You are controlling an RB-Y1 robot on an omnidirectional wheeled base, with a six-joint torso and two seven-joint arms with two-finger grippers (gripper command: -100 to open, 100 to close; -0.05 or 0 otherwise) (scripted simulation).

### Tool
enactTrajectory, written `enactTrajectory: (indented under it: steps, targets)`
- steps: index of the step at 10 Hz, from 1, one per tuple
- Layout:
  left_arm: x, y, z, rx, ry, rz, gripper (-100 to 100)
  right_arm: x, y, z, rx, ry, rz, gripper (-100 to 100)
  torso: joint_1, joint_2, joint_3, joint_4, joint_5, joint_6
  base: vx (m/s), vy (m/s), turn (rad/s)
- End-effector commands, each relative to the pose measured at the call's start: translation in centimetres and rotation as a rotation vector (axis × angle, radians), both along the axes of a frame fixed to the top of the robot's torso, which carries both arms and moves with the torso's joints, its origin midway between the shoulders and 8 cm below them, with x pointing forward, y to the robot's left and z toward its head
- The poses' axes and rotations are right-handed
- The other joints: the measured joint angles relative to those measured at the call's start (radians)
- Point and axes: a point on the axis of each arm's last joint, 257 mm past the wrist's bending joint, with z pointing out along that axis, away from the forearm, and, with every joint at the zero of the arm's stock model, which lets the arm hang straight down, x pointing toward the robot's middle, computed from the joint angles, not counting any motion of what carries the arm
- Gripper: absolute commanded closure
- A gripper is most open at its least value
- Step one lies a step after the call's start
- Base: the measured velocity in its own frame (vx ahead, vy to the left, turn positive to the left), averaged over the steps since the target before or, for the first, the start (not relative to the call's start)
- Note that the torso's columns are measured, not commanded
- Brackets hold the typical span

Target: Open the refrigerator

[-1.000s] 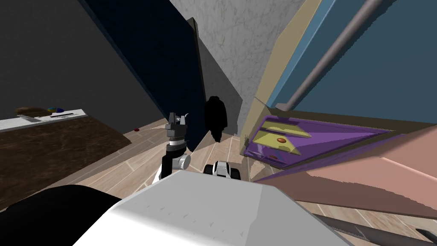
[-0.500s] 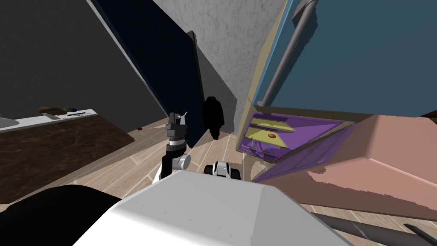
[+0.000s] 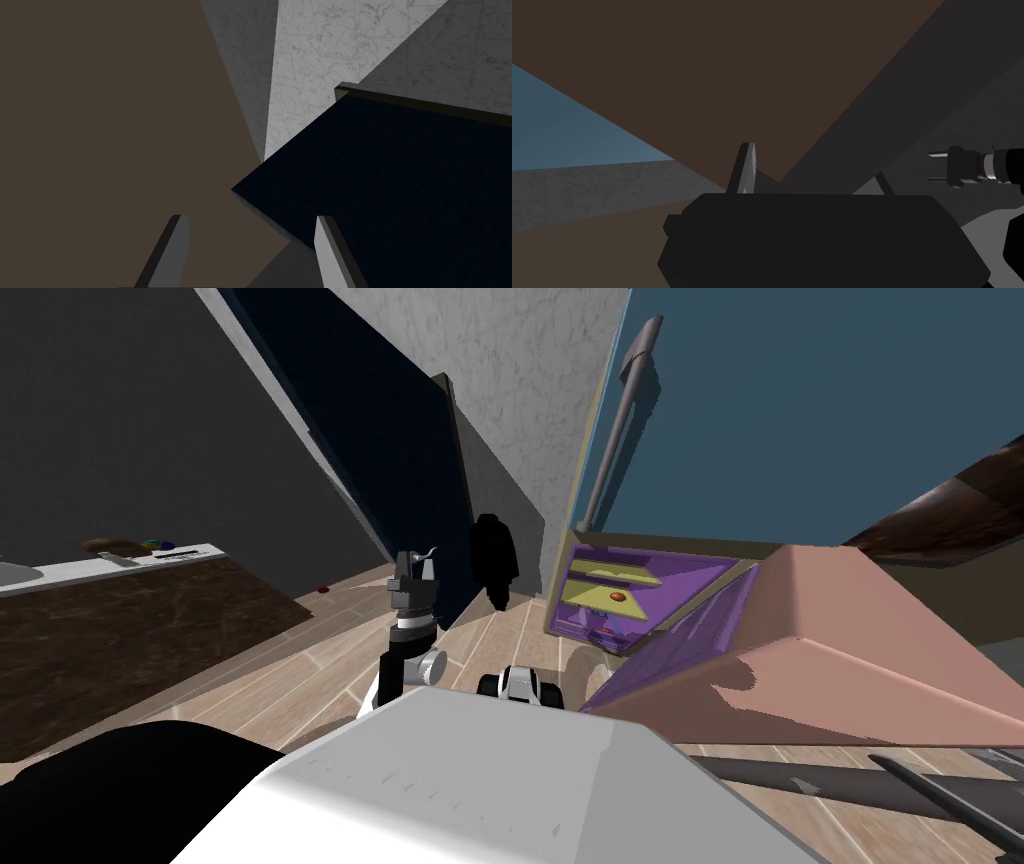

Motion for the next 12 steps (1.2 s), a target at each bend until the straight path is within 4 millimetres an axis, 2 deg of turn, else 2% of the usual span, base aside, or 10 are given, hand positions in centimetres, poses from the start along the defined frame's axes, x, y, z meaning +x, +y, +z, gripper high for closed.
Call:
enactTrajectory:
  steps: [1,2,3,4,6,7,10,11,12]
  targets:
    - [0.0,0.0,0.0,0.000,0.000,0.000,0,3.2,0.4,0.0,0.029,-0.048,0.056,100,-0.006,0.005,0.001,0.001,0.000,0.003,-0.154,-0.128,-0.094]
    - [0.0,0.0,0.0,0.000,0.000,0.000,0,4.3,1.3,-0.3,0.044,-0.049,0.099,100,-0.009,0.005,0.003,0.002,-0.002,0.001,-0.074,-0.058,-0.017]
    - [0.0,0.0,0.0,0.000,0.000,0.000,0,4.5,1.7,-0.7,0.058,-0.045,0.109,100,-0.006,-0.002,-0.001,0.000,-0.002,-0.002,-0.013,-0.015,0.030]
    - [0.0,0.0,0.0,0.000,0.000,0.000,0,6.1,1.2,-0.2,0.069,-0.082,0.110,100,-0.005,-0.006,-0.002,-0.003,-0.005,-0.001,-0.103,-0.087,-0.125]
    - [0.0,0.0,0.0,0.000,0.000,0.000,0,8.0,3.2,-0.8,0.091,-0.074,0.193,100,-0.016,0.002,0.002,0.001,-0.006,-0.002,-0.110,-0.085,-0.041]
    - [0.0,0.0,0.0,0.000,0.000,0.000,0,9.1,2.4,-0.5,0.104,-0.103,0.175,100,-0.009,-0.006,-0.002,-0.002,-0.006,-0.006,-0.161,-0.109,-0.109]
    - [0.0,0.0,0.0,0.000,0.000,0.000,0,11.2,4.8,-0.8,0.114,-0.088,0.272,100,0.004,-0.014,-0.007,-0.005,-0.003,-0.010,-0.086,-0.077,-0.037]
    - [0.0,0.0,0.0,0.000,0.000,0.000,0,11.2,5.0,-1.0,0.120,-0.082,0.275,100,0.008,-0.019,-0.008,-0.007,-0.005,-0.014,0.012,0.014,0.026]
    - [0.0,0.0,0.0,0.000,0.000,0.000,0,12.9,4.4,0.0,0.109,-0.112,0.273,100,0.010,-0.022,-0.006,-0.009,-0.010,-0.016,-0.062,-0.067,-0.122]
